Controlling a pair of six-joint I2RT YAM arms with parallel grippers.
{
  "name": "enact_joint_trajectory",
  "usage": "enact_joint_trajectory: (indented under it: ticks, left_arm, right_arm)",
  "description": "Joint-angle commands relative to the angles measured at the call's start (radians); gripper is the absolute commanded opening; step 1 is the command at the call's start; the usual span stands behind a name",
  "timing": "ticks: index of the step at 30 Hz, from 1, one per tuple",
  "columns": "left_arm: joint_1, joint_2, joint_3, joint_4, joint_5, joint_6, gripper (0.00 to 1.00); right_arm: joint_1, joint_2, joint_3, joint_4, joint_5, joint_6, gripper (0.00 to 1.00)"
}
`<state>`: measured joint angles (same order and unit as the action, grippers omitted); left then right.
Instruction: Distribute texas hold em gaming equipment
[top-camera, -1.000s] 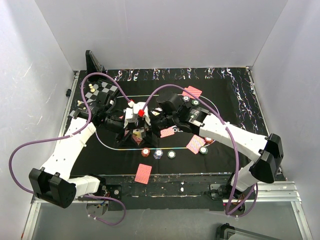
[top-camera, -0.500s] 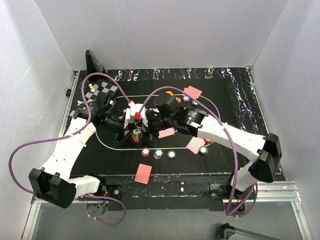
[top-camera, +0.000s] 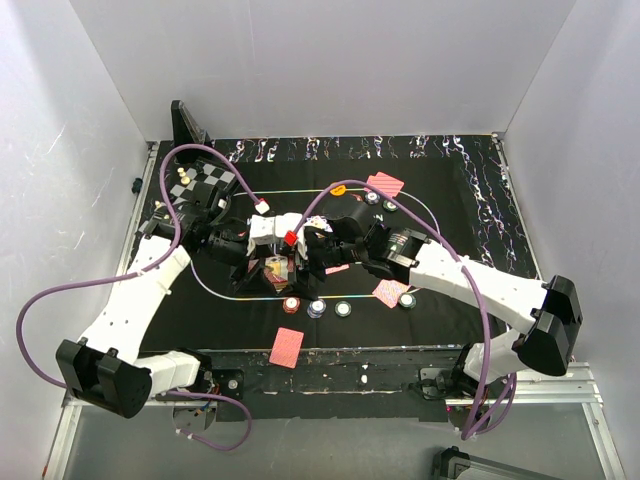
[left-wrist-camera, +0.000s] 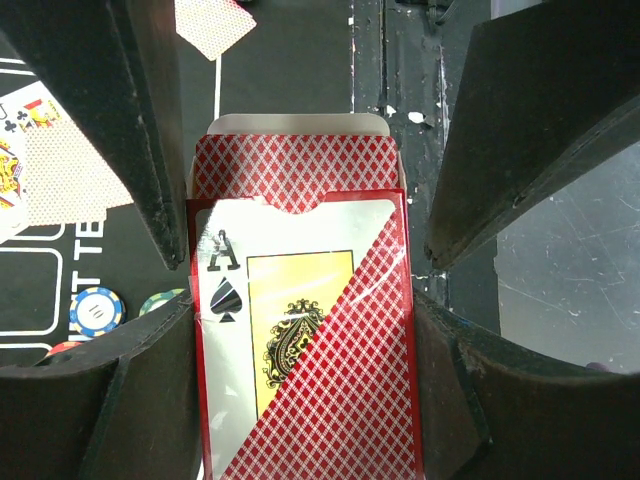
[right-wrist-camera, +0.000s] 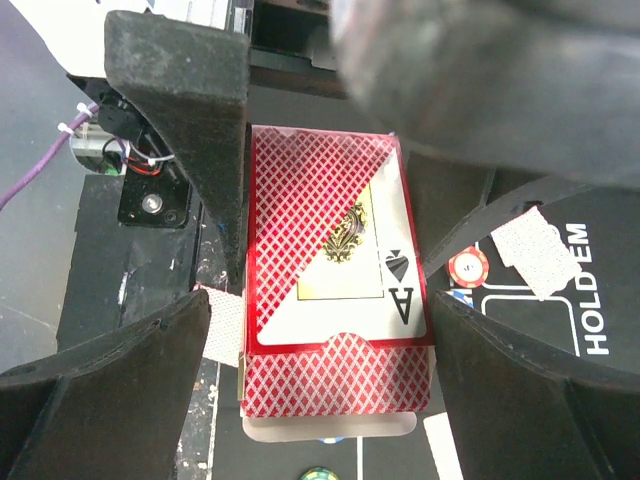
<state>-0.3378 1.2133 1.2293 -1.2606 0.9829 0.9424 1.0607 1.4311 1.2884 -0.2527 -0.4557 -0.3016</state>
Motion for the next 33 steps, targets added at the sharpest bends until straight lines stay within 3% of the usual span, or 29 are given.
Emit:
enact_joint_trajectory:
  ticks: [1, 9, 17, 19, 26, 27, 29, 33]
  left_arm:
    - [-0.003, -0.052, 0.053, 0.015, 0.092, 0.001, 0.04]
    - [-0.003, -0.061, 0.073, 0.015, 0.099, -0.007, 0.03]
    - [-0.003, -0.063, 0.084, 0.007, 0.100, -0.005, 0.07]
    - [-0.003, -0.064, 0.082, 0.009, 0.096, -0.005, 0.20]
    - [-0.003, -0.074, 0.076, 0.013, 0.085, -0.008, 0.49]
    - [-0.003, -0.077, 0.075, 0.013, 0.082, -0.008, 0.61]
    - [-0.003, -0.080, 0.068, 0.015, 0.074, -0.008, 0.98]
    - [0.000, -0.089, 0.062, 0.052, 0.051, -0.059, 0.98]
  right_arm:
    - [-0.010, -0.017, -0.026, 0.041, -0.034, 0.030, 0.94]
    - [-0.033, -0.012, -0.024, 0.052, -0.090, 0.056, 0.82]
    - [-0.047, -0.014, -0.040, 0.059, -0.107, 0.079, 0.61]
    - [-0.048, -0.021, -0.049, 0.082, -0.113, 0.094, 0.54]
    - [-0.054, -0.073, -0.098, 0.173, -0.097, 0.139, 0.33]
    - [-0.057, -0.081, -0.109, 0.181, -0.095, 0.144, 0.32]
    - [-0.057, -0.095, -0.129, 0.194, -0.083, 0.151, 0.31]
    - [-0.071, -0.118, -0.175, 0.220, -0.067, 0.174, 0.28]
